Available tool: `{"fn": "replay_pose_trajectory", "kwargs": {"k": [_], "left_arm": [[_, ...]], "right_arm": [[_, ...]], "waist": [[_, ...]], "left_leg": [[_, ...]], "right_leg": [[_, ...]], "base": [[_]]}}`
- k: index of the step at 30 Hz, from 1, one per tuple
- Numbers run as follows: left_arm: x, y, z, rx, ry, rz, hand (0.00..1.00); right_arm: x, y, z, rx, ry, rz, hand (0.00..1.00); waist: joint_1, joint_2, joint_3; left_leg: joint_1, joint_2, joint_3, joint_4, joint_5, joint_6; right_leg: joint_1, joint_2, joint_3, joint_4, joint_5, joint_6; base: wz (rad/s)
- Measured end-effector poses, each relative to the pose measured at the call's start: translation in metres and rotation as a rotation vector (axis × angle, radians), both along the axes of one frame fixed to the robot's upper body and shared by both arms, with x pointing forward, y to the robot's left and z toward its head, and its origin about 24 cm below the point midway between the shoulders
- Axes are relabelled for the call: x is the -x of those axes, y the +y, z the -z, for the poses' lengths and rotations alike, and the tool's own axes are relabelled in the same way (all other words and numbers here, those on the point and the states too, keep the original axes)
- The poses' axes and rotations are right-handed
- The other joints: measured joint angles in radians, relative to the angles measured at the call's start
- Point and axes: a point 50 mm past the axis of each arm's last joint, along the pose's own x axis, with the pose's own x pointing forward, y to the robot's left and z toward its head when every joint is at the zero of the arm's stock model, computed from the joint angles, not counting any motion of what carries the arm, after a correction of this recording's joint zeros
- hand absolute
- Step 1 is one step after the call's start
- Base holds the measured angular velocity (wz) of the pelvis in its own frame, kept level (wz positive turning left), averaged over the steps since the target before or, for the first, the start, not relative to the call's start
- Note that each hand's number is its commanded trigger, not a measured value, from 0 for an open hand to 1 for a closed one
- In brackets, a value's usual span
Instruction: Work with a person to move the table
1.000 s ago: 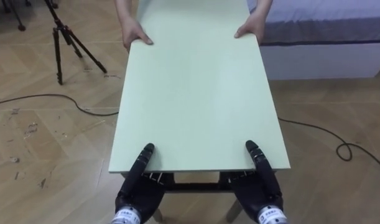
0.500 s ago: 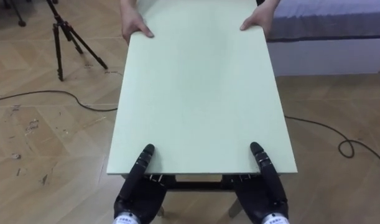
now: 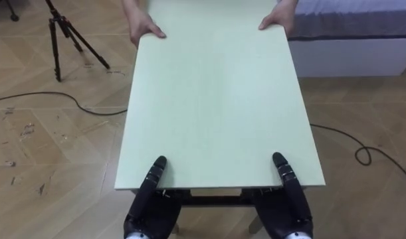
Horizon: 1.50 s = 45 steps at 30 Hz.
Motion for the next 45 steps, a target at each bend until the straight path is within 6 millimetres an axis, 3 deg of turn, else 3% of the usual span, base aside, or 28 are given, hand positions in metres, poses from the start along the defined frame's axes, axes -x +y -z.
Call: {"fn": "replay_pose_trajectory", "kwargs": {"k": [7, 11, 13, 16, 17, 19, 21, 22, 23, 24, 27, 29, 30, 32, 33, 37, 38, 39, 40, 41, 42, 43, 44, 45], "left_arm": [[0.008, 0.002, 0.0, -0.007, -0.003, 0.006, 1.0], [0.006, 0.0, -0.001, -0.012, -0.019, 0.013, 1.0], [0.005, -0.002, -0.002, -0.006, -0.022, 0.014, 1.0], [0.003, -0.001, -0.002, -0.003, -0.027, 0.018, 1.0], [0.004, -0.001, -0.002, -0.005, -0.023, 0.02, 1.0], [0.01, -0.002, 0.001, 0.001, -0.007, 0.018, 1.0], [0.023, 0.002, 0.005, 0.014, 0.009, -0.004, 1.0], [0.024, 0.002, 0.005, 0.016, 0.009, -0.003, 1.0], [0.023, 0.002, 0.005, 0.015, 0.005, 0.003, 1.0], [0.023, 0.004, 0.005, 0.009, 0.004, 0.009, 1.0], [0.016, 0.002, 0.002, 0.007, -0.015, 0.035, 1.0], [0.009, 0.0, -0.001, 0.003, -0.04, 0.044, 1.0], [0.005, -0.001, -0.001, 0.002, -0.049, 0.049, 1.0], [0.0, -0.003, 0.001, 0.007, -0.045, 0.058, 1.0], [0.0, -0.004, 0.002, 0.016, -0.04, 0.054, 1.0], [0.004, -0.004, 0.003, 0.023, -0.027, 0.05, 1.0], [0.007, -0.003, 0.004, 0.03, -0.016, 0.043, 1.0], [0.009, -0.003, 0.005, 0.029, -0.008, 0.041, 1.0], [0.01, -0.002, 0.006, 0.029, -0.007, 0.041, 1.0], [0.01, -0.002, 0.006, 0.028, -0.006, 0.041, 1.0], [0.01, -0.002, 0.006, 0.032, -0.007, 0.042, 1.0], [0.009, -0.003, 0.005, 0.033, -0.008, 0.042, 1.0], [0.009, -0.004, 0.006, 0.028, -0.003, 0.052, 1.0], [0.01, -0.005, 0.006, 0.025, 0.003, 0.061, 1.0]], "right_arm": [[0.01, 0.001, 0.003, -0.016, 0.001, 0.002, 1.0], [0.011, 0.0, 0.003, -0.026, -0.012, 0.017, 1.0], [0.01, -0.001, 0.002, -0.022, -0.018, 0.022, 1.0], [0.009, -0.002, 0.001, -0.02, -0.026, 0.018, 1.0], [0.01, -0.002, 0.003, -0.02, -0.025, 0.017, 1.0], [0.014, -0.003, 0.004, -0.018, -0.014, 0.016, 1.0], [0.017, -0.002, 0.005, -0.002, -0.003, -0.021, 1.0], [0.017, -0.002, 0.005, 0.001, -0.005, -0.025, 1.0], [0.017, -0.003, 0.005, 0.005, -0.007, -0.027, 1.0], [0.018, -0.003, 0.005, 0.004, -0.004, -0.031, 1.0], [0.017, -0.007, 0.004, 0.007, -0.021, -0.021, 1.0], [0.012, -0.009, 0.001, 0.007, -0.044, -0.013, 1.0], [0.01, -0.009, 0.0, 0.006, -0.053, -0.007, 1.0], [0.009, -0.011, 0.0, 0.008, -0.053, 0.001, 1.0], [0.009, -0.012, 0.0, 0.009, -0.053, -0.001, 1.0], [0.01, -0.013, 0.002, 0.004, -0.041, -0.013, 1.0], [0.012, -0.013, 0.002, 0.002, -0.034, -0.02, 1.0], [0.014, -0.012, 0.003, 0.003, -0.027, -0.024, 1.0], [0.014, -0.012, 0.003, 0.001, -0.025, -0.027, 1.0], [0.014, -0.012, 0.003, -0.003, -0.022, -0.034, 1.0], [0.014, -0.013, 0.003, -0.001, -0.024, -0.035, 1.0], [0.014, -0.013, 0.003, -0.005, -0.024, -0.031, 1.0], [0.018, -0.014, 0.005, -0.012, -0.011, -0.019, 1.0], [0.023, -0.013, 0.006, -0.021, 0.002, -0.014, 1.0]], "waist": [[0.002, -0.009, -0.0009], [0.004, -0.02, 0.0], [0.007, -0.018, -0.0006], [0.02, -0.002, -0.0025], [0.022, -0.002, -0.0017], [0.028, 0.01, 0.0054], [0.015, 0.041, 0.0029], [0.001, 0.048, 0.0039], [-0.022, 0.052, 0.0159], [-0.028, 0.045, 0.0206], [-0.035, 0.047, 0.0211], [-0.034, 0.051, 0.0218], [-0.027, 0.051, 0.0226], [0.002, 0.05, 0.0226], [0.001, 0.054, 0.0208], [-0.002, 0.046, 0.0191], [-0.003, 0.046, 0.0192], [-0.007, 0.045, 0.0194], [-0.009, 0.041, 0.0174], [-0.01, 0.033, 0.0128], [-0.013, 0.035, 0.0114], [-0.02, 0.033, 0.0121], [-0.032, 0.028, 0.0105], [-0.031, 0.022, 0.0099]], "left_leg": [[-0.022, 0.001, -0.008, 0.03, -0.001, -0.001], [-0.118, 0.006, -0.037, 0.167, -0.012, -0.018], [-0.168, 0.015, -0.032, 0.25, -0.013, -0.02], [-0.243, 0.039, -0.043, 0.351, -0.031, -0.062], [-0.249, 0.042, -0.054, 0.369, -0.037, -0.098], [-0.262, 0.093, -0.036, 0.533, -0.051, -0.107], [-0.236, 0.145, -0.042, 0.692, -0.046, -0.12], [-0.225, 0.152, -0.051, 0.688, -0.041, -0.121], [-0.204, 0.157, -0.057, 0.629, -0.072, -0.126], [-0.181, 0.151, -0.044, 0.551, -0.099, -0.115], [-0.129, 0.127, -0.049, 0.347, -0.144, -0.099], [-0.133, 0.125, -0.041, 0.286, -0.163, -0.086], [-0.143, 0.123, -0.019, 0.266, -0.173, -0.067], [-0.165, 0.118, 0.017, 0.284, -0.167, -0.054], [-0.184, 0.108, 0.015, 0.298, -0.161, -0.044], [-0.21, 0.069, 0.036, 0.293, -0.123, -0.016], [-0.213, 0.06, 0.041, 0.289, -0.114, -0.007], [-0.215, 0.051, 0.041, 0.282, -0.098, 0.002], [-0.22, 0.044, 0.042, 0.275, -0.087, 0.008], [-0.235, 0.029, 0.044, 0.258, -0.067, 0.028], [-0.255, 0.03, 0.05, 0.247, -0.044, 0.042], [-0.264, 0.029, 0.052, 0.247, -0.034, 0.051], [-0.269, 0.025, 0.066, 0.247, -0.021, 0.06], [-0.27, 0.021, 0.083, 0.247, -0.009, 0.062]], "right_leg": [[-0.012, -0.002, -0.006, 0.014, 0.0, 0.0], [-0.05, -0.001, -0.011, 0.042, -0.001, -0.008], [-0.069, 0.007, -0.006, 0.055, 0.0, -0.013], [-0.104, 0.026, -0.01, 0.044, 0.01, -0.035], [-0.111, 0.026, -0.025, 0.037, 0.011, -0.043], [-0.097, 0.028, -0.09, 0.039, 0.009, -0.05], [-0.09, 0.047, -0.162, 0.049, 0.004, -0.057], [-0.095, 0.049, -0.175, 0.058, 0.002, -0.058], [-0.11, 0.048, -0.197, 0.08, 0.002, -0.059], [-0.127, 0.041, -0.201, 0.094, 0.003, -0.058], [-0.184, 0.025, -0.228, 0.107, 0.03, -0.063], [-0.24, 0.013, -0.247, 0.135, 0.039, -0.072], [-0.274, 0.002, -0.252, 0.156, 0.045, -0.077], [-0.297, -0.019, -0.262, 0.17, 0.059, -0.083], [-0.308, -0.032, -0.27, 0.171, 0.07, -0.082], [-0.343, -0.069, -0.252, 0.177, 0.104, -0.057], [-0.345, -0.074, -0.239, 0.177, 0.117, -0.036], [-0.35, -0.081, -0.227, 0.178, 0.13, 0.009], [-0.359, -0.087, -0.221, 0.18, 0.136, 0.037], [-0.378, -0.096, -0.205, 0.172, 0.161, 0.077], [-0.395, -0.095, -0.164, 0.174, 0.2, 0.116], [-0.409, -0.101, -0.132, 0.211, 0.201, 0.118], [-0.434, -0.144, -0.09, 0.369, 0.144, 0.097], [-0.436, -0.192, -0.047, 0.536, 0.081, 0.108]], "base": [[0.03], [0.09], [-0.03], [-0.12], [-0.09], [-0.33], [-0.22], [0.38], [0.41], [0.31], [0.22], [0.14], [0.0], [-0.23], [-0.2], [-0.07], [-0.14], [-0.08], [-0.04], [0.0], [0.07], [0.37], [0.51], [0.44]]}}
